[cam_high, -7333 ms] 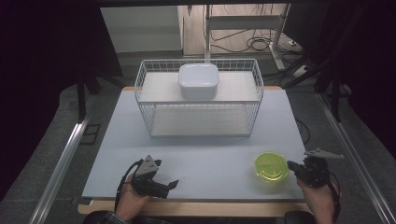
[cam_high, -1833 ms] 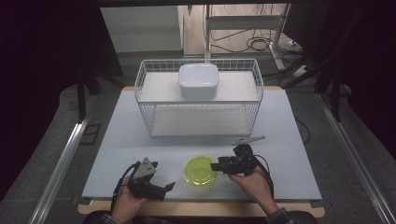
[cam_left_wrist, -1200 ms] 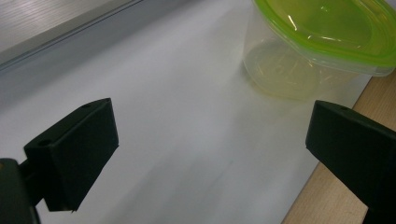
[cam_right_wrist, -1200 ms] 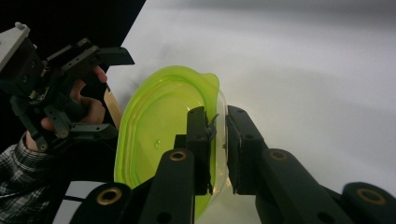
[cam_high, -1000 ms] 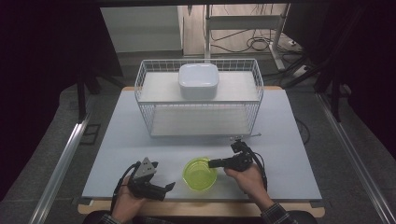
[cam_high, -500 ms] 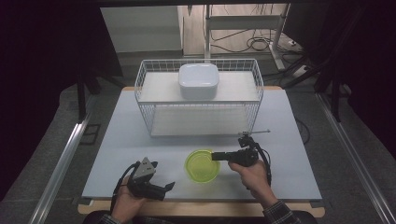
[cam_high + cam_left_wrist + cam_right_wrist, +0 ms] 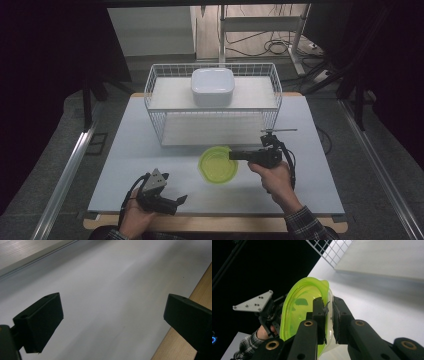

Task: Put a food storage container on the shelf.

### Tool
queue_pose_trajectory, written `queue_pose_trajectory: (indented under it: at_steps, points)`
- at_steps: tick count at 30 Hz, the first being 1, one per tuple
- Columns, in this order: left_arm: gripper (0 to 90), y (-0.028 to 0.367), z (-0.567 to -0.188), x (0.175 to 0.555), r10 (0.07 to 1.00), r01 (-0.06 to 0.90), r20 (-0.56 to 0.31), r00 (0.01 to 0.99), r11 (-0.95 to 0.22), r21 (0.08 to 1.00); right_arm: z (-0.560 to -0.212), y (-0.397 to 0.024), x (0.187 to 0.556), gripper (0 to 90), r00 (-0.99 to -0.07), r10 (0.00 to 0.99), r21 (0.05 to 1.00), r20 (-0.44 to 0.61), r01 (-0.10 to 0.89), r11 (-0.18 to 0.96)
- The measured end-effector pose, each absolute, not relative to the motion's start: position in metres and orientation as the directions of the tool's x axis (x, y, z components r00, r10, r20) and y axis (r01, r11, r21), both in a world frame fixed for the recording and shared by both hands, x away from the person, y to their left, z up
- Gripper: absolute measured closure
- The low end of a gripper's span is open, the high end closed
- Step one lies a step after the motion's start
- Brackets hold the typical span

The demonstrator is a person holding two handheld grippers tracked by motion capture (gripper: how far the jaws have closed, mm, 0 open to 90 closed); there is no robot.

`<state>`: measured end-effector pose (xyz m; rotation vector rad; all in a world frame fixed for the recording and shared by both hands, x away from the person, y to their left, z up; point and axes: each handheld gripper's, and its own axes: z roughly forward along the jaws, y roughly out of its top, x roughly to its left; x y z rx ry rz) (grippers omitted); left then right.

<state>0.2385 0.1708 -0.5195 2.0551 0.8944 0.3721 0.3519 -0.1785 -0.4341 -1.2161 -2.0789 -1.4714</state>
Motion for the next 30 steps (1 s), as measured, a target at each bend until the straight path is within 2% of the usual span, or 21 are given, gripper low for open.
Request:
queue_pose_trajectory:
  at_steps: [18, 30]
  points:
    - [2.2, 0.171, -0.519, 0.239, 0.710, 0.453, -0.058, 0.702, -0.382, 0.805, -0.392, -0.178, 0.364, 82.0, -0.617, 0.434, 0.658, 0.657, 0.750, 0.071]
    - [2.2, 0.171, -0.520, 0.239, 0.708, 0.454, -0.062, 0.703, -0.379, 0.806, -0.350, -0.178, 0.375, 82.0, -0.636, 0.419, 0.685, 0.648, 0.727, 0.043]
